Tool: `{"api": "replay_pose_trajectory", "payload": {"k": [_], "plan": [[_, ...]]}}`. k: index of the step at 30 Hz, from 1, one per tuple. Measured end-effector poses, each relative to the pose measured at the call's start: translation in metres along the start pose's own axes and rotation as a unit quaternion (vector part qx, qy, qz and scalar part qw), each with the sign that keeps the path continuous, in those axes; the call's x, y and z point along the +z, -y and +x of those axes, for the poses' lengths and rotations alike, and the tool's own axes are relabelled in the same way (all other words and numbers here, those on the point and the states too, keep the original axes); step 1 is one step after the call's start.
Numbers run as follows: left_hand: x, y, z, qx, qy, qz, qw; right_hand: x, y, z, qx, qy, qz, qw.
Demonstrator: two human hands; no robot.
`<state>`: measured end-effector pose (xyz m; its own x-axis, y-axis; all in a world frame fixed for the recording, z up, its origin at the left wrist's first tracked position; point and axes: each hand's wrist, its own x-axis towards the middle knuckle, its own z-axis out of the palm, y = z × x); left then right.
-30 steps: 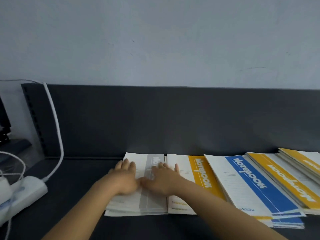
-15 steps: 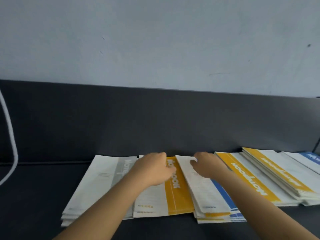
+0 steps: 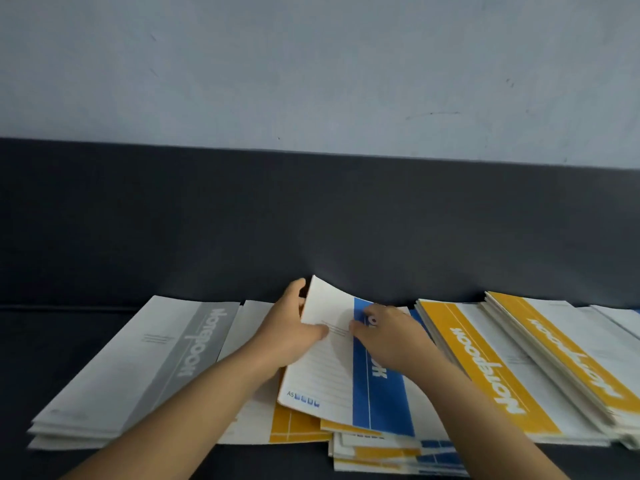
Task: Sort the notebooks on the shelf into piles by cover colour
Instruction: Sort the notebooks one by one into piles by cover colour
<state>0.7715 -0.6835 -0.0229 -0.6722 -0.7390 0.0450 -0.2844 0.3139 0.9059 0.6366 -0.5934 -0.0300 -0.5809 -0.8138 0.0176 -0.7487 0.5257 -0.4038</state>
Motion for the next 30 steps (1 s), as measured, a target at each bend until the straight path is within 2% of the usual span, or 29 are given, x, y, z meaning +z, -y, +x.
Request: {"api": "replay_pose_trajectory", "payload": {"k": [3, 8, 11, 14, 17, 22, 27, 30], "plan": [[-0.003, 0.007, 0.002, -0.021, 0.015, -0.013, 1.0, 0.002, 0.003, -0.007, -0.01, 0.015, -0.033, 0.999], [-0.021, 0.013, -0.003, 0.015, 0.135, 0.103, 0.985, -0.002, 0.008, -0.019, -0.051, 0.012, -0.07, 0.996], [-0.032, 0.018, -0.002, 0.049, 0.158, 0.309, 0.936, -0.002, 0.018, -0.031, -0.093, 0.034, -0.049, 0.994], [-0.03, 0.021, -0.005, 0.082, 0.151, 0.378, 0.91, 0.001, 0.027, -0.038, -0.128, 0.09, -0.058, 0.986], [-0.021, 0.025, -0.008, 0.082, 0.157, 0.447, 0.877, 0.001, 0.026, -0.038, -0.122, 0.129, -0.051, 0.983], [-0.015, 0.026, -0.006, 0.029, 0.18, 0.443, 0.878, 0.004, 0.027, -0.038, -0.104, 0.115, -0.073, 0.985], [-0.011, 0.02, -0.009, 0.003, 0.161, 0.453, 0.877, 0.009, 0.024, -0.035, -0.112, 0.169, -0.149, 0.968], [-0.011, 0.021, -0.009, -0.005, 0.152, 0.46, 0.875, 0.01, 0.024, -0.034, -0.103, 0.162, -0.155, 0.969]]}}
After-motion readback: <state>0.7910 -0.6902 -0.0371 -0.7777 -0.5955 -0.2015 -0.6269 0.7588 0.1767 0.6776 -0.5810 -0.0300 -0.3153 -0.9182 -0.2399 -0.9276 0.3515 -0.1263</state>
